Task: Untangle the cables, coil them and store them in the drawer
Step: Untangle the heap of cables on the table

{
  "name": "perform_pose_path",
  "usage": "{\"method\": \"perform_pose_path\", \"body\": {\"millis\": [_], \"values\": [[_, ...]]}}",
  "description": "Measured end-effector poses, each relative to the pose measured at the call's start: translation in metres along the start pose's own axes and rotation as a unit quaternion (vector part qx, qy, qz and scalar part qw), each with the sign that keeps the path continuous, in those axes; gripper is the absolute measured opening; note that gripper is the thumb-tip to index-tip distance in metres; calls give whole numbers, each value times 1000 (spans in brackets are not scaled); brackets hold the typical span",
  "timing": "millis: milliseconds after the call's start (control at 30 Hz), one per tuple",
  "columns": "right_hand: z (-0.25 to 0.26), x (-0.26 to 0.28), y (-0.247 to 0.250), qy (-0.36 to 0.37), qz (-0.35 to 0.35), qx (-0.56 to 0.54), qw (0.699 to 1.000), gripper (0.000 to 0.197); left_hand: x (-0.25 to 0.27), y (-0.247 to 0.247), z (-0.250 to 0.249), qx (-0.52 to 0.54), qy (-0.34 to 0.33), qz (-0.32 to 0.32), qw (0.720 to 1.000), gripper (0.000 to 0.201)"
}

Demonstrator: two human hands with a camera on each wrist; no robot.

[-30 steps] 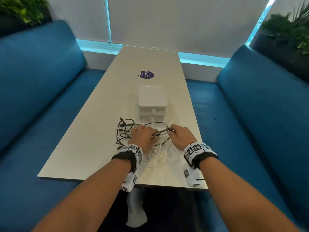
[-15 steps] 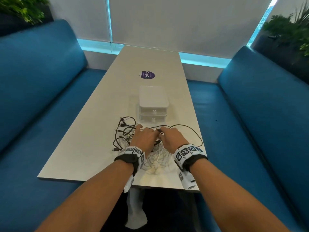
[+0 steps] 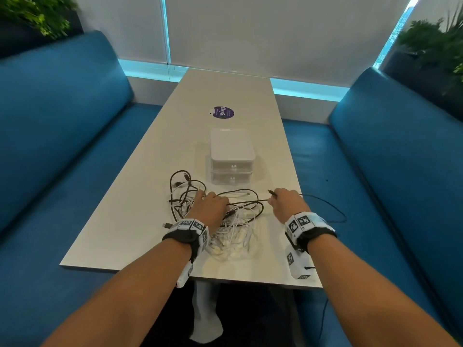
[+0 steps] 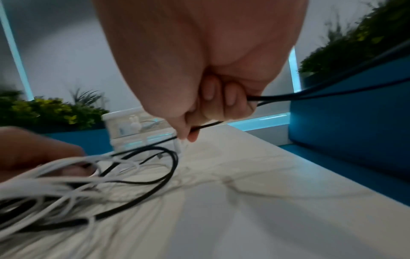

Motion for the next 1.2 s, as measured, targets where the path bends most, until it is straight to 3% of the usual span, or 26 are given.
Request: {"method": "perform_pose_path", "body": {"millis": [167, 267, 367, 500, 567, 700, 767, 867, 1067, 1133, 1200], "values": [[53, 17, -9, 112, -8, -43, 993, 41, -2, -2, -4, 0, 6, -5, 1000, 17], [88, 22, -34, 172, 26, -33, 984, 30, 0, 1, -9, -7, -13, -1, 1000, 26], [94, 18, -46, 155, 53, -35, 986, 21, 3, 3, -10, 13, -27, -3, 1000, 31], [83, 10, -32, 135, 37, -60, 988, 19, 5, 4, -6, 16, -29, -13, 999, 22], [63, 2, -21, 100, 22, -60, 993, 22, 5, 6, 2, 11, -17, -19, 1000, 13], [-4, -14, 1, -19, -11, -27, 999, 23, 7, 7, 16, -6, -1, -6, 1000, 18], [-14, -13, 6, -40, -13, -14, 999, 23, 8, 7, 14, -30, -9, -4, 999, 16], [12, -1, 11, 2, -30, -27, 999, 29, 7, 7, 7, -43, -10, 1, 999, 19], [93, 29, -2, 165, -40, -19, 985, 61, 5, 11, -5, -37, -22, 11, 999, 25], [107, 33, -14, 197, -24, -8, 980, 64, 5, 12, -8, -34, -29, 13, 999, 28], [107, 28, -28, 189, 3, -11, 982, 53, 6, 11, -10, -30, -40, 7, 999, 32]]}}
Point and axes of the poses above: each hand's wrist, its own x-axis away from the middle knuckle, its own y-axis out of the back of the hand, z = x × y, the point moved 10 cm from there along -x, towards the middle knuckle, and after that the axes turned 5 degrees about -y, right-handed, at the moved point
